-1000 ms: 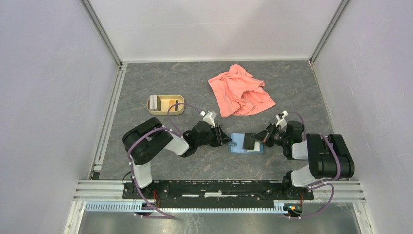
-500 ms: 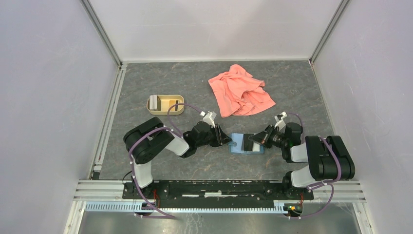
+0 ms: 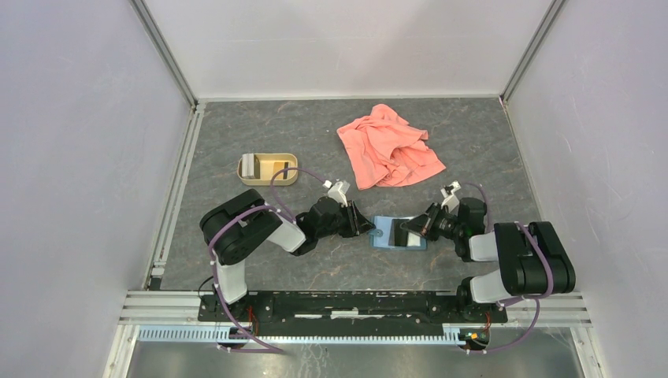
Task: Put the credit cards into the card holder
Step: Insert the credit card into the card holder.
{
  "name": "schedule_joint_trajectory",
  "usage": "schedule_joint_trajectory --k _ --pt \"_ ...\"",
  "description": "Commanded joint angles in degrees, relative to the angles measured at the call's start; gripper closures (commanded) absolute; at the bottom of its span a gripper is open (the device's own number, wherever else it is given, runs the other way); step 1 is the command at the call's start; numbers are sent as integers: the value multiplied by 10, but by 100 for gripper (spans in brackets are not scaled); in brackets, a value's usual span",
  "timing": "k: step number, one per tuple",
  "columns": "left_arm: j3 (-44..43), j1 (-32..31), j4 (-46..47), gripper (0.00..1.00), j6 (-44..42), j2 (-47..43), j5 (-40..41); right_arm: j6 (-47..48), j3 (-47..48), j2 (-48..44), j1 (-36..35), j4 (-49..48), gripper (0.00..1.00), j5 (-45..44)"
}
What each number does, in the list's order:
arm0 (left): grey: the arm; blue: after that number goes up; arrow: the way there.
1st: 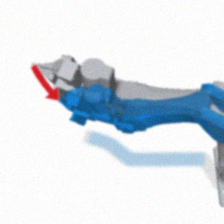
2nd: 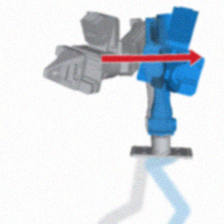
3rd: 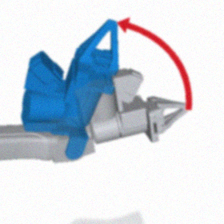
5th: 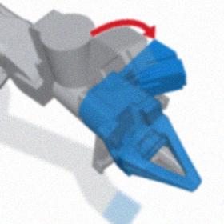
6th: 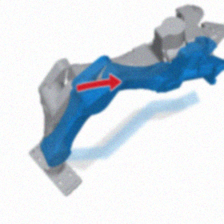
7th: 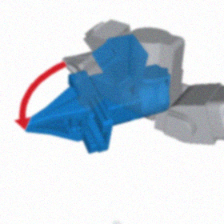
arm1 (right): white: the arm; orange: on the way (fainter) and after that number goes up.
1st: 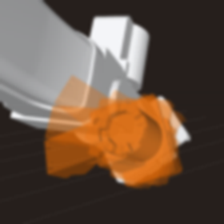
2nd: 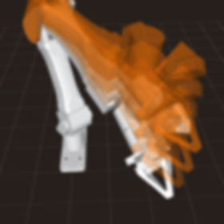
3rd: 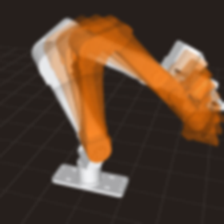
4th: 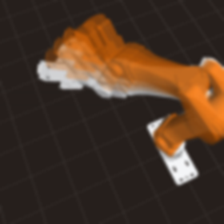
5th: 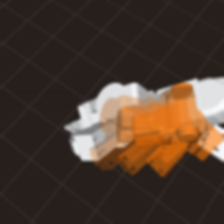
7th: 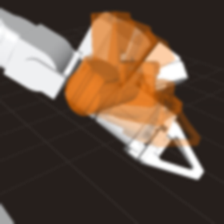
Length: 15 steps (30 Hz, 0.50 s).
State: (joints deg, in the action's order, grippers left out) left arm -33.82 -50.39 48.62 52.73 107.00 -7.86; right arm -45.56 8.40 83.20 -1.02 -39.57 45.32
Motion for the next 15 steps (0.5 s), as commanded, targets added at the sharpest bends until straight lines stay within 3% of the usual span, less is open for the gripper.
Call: schedule_joint_trajectory --k 1,5,7,15 --pt "16 -4 -36 65 -4 9 2 45 4 -14 -5 83 98 -9" --pt "15 -4 -34 65 -4 9 1 46 1 -21 -5 92 97 -14" --pt "14 -4 -33 65 -6 10 0 43 2 -13 -5 87 90 -14" --pt "8 -4 -26 65 -8 16 -10 27 37 56 -33 45 92 29"
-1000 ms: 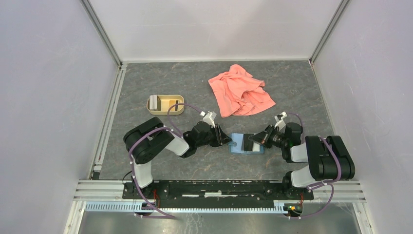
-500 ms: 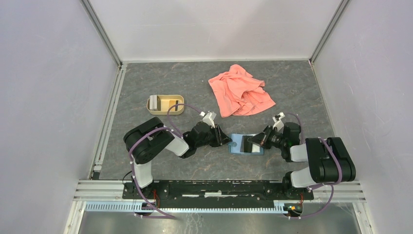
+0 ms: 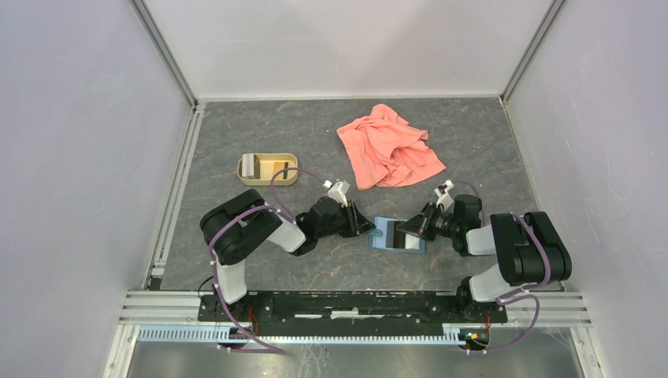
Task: Put the credit cards into the card holder
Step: Insert the credit card into the card holder.
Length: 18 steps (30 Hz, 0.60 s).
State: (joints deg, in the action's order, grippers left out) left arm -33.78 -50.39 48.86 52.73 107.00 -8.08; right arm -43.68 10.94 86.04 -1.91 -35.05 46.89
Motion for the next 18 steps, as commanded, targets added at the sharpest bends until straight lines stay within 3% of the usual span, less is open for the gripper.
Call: schedule_joint_trajectory --k 1,3,9,13,18 --pt "6 -4 -28 65 -9 15 -8 3 15 31 -29 -10 92 15" --pt "6 -4 -29 65 -10 13 -9 -3 23 36 -40 -20 91 15" --pt "7 -4 -34 64 -13 5 -7 66 62 43 -45 45 74 30" --pt "8 -4 -33 64 -14 2 -8 144 85 22 -45 128 56 14" --pt "17 -4 -27 64 -14 -4 -8 195 103 -4 -36 195 50 -13"
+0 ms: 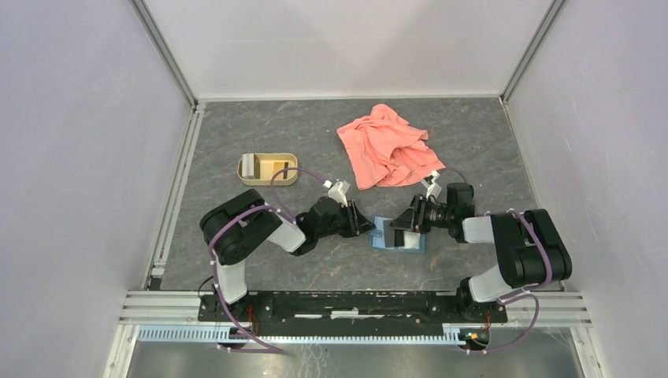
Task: Put the credit cards into the card holder
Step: Insert the credit card into the card holder.
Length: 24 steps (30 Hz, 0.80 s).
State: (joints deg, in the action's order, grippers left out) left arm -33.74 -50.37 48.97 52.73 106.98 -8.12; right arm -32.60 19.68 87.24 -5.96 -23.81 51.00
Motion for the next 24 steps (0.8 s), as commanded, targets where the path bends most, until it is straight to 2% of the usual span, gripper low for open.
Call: schedule_joint_trajectory --k 1,7,15,18,24 --pt "18 -4 -27 64 -14 -6 -7 99 23 -18 4 102 50 -61" --pt "24 -4 -18 64 -14 -10 -7 192 67 -35 2 189 39 -106" --pt "26 -4 -1 64 -11 -9 -16 278 97 -45 -16 257 34 -143" --pt "29 -4 3 64 -11 -15 -17 307 111 -49 -27 276 26 -153" --pt "41 -4 6 63 -18 -37 -11 364 144 -54 -42 313 16 -199"
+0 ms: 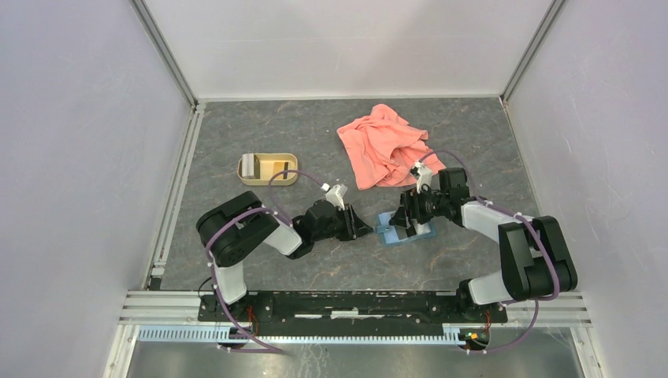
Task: Put the credit cards into the card holder
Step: Insert the credit card into the card holder.
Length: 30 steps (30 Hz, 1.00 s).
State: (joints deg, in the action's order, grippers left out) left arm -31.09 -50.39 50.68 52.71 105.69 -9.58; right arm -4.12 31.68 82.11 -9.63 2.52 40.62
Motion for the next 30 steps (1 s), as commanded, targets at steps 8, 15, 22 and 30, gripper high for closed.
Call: schedule_joint_trajectory --k 8,15,22,30 --pt "19 -4 -33 63 -42 -60 11 178 51 11 -16 102 5 -94" --pt "24 -4 -36 63 -47 -78 13 270 91 8 -33 139 4 -125" --pt "23 -4 -53 62 -59 -96 15 294 101 -8 -33 146 4 -141" --pt "21 -4 -56 62 -63 -103 9 321 105 -49 -33 164 12 -150"
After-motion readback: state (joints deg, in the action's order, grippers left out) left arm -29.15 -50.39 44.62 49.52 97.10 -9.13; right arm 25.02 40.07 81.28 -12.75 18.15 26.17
